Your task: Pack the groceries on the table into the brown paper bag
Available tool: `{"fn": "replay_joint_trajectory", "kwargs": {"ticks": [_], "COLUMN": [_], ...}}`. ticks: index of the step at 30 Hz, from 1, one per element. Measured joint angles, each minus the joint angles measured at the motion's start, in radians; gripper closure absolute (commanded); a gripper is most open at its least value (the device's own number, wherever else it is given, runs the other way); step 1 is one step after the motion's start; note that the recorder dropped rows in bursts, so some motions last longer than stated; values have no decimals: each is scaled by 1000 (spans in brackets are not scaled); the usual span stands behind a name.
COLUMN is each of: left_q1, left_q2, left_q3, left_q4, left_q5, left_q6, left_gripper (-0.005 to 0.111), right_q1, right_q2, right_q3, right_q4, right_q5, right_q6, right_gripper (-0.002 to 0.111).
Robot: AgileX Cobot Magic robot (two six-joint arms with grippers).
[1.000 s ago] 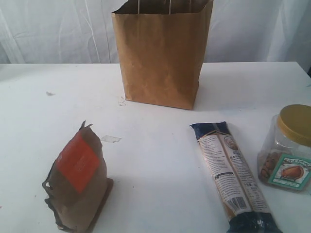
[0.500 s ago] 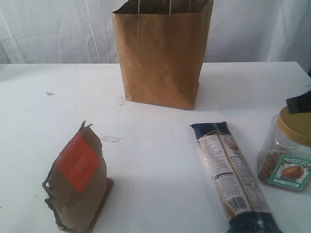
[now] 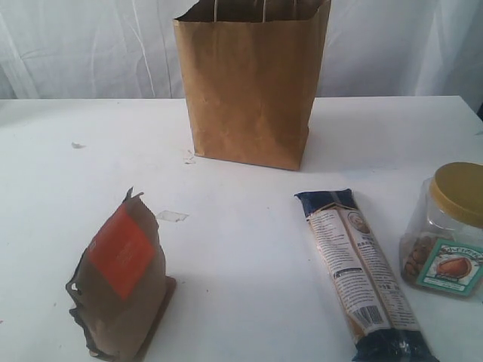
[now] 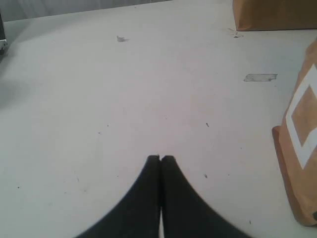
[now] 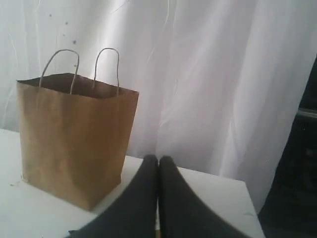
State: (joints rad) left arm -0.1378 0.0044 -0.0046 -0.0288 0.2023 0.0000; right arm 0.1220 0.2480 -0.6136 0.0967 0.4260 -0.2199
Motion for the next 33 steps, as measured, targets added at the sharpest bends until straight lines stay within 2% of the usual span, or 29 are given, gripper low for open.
{"fn": "replay_joint_trajectory", "kwargs": {"ticks": [9, 15, 17, 19, 24, 26, 29, 33], "left_q1": [0, 0, 0, 0, 0, 0, 0, 0], "left_q2": [0, 0, 0, 0, 0, 0, 0, 0], "left_q3": [0, 0, 0, 0, 0, 0, 0, 0], "left_q4": [0, 0, 0, 0, 0, 0, 0, 0], "left_q5": [0, 0, 0, 0, 0, 0, 0, 0], "left_q6": [0, 0, 0, 0, 0, 0, 0, 0], "left_gripper": [107, 107, 107, 107, 107, 107, 107, 107], "right_q1": [0, 0, 0, -7, -45, -62, -87, -105], "right_q2": [-200, -242, -244, -244, -244, -244, -244, -246], "right_q3": [65, 65, 84, 140, 383, 491, 588, 607], "right_q4": [81, 62, 30, 2, 10, 27, 10, -61], "right_q5": [257, 297, 213, 28, -602, -743, -742, -520], "right_q6": [65, 70, 70, 70, 94, 103, 124, 174], "right_gripper": [108, 108, 108, 108, 108, 108, 108, 108]}}
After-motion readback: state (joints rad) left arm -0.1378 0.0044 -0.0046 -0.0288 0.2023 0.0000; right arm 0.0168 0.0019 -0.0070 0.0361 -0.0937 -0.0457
